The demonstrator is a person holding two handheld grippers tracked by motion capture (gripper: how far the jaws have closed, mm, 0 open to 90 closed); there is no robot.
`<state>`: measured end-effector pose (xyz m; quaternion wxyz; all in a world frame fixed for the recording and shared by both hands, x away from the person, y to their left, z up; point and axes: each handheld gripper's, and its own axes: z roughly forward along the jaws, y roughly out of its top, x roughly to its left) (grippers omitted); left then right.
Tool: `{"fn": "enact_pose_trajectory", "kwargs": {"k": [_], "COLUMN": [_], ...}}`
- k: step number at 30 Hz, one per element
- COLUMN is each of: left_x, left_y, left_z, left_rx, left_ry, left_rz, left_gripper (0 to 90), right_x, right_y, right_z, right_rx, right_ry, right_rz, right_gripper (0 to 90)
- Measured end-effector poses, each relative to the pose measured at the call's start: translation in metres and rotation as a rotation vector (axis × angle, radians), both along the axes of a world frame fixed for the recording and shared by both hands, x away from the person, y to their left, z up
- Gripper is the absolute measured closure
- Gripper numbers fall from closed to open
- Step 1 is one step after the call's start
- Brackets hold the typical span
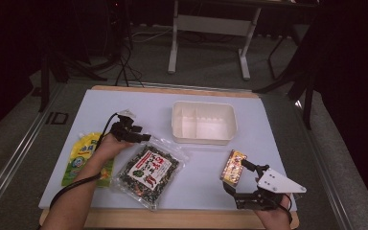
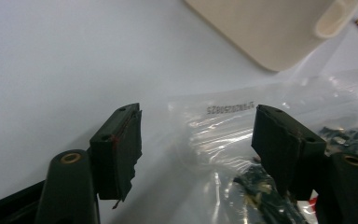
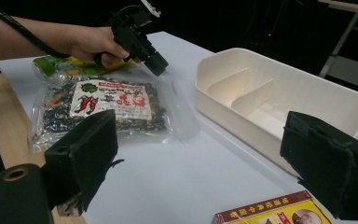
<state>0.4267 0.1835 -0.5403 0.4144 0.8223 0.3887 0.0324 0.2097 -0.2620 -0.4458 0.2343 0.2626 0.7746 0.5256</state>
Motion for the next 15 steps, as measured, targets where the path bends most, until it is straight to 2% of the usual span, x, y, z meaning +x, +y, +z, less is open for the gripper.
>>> {"fn": "enact_pose_trajectory", "kwargs": {"k": [2,4,8,12,15], "left_x": [0.004,0.005,0.007,0.01,0.012], "left_y": [0.0,0.001,-0.001,-0.001,-0.002], "left_z": [-0.004,-0.005,-0.01,-0.01,-0.01], "left_rx": [0.021,0.022,0.021,0.004,-0.006], "left_ry": [0.02,0.019,0.042,0.061,0.079], "left_rz": [-0.012,-0.005,-0.052,-0.057,-0.081], "left_gripper": [36.5,38.4,41.7,43.8,46.2], "right_x": [0.001,0.001,0.001,0.001,0.002], "right_y": [0.0,0.0,0.0,0.0,0.0], "right_z": [-0.001,-0.001,-0.001,-0.002,-0.002], "right_rx": [-0.002,-0.002,-0.002,-0.003,-0.004], "right_ry": [0.003,0.007,0.009,0.016,0.015], "right_rz": [0.002,0.002,0.004,0.003,0.003], "right_gripper": [10.7,10.8,10.8,10.8,10.8]}}
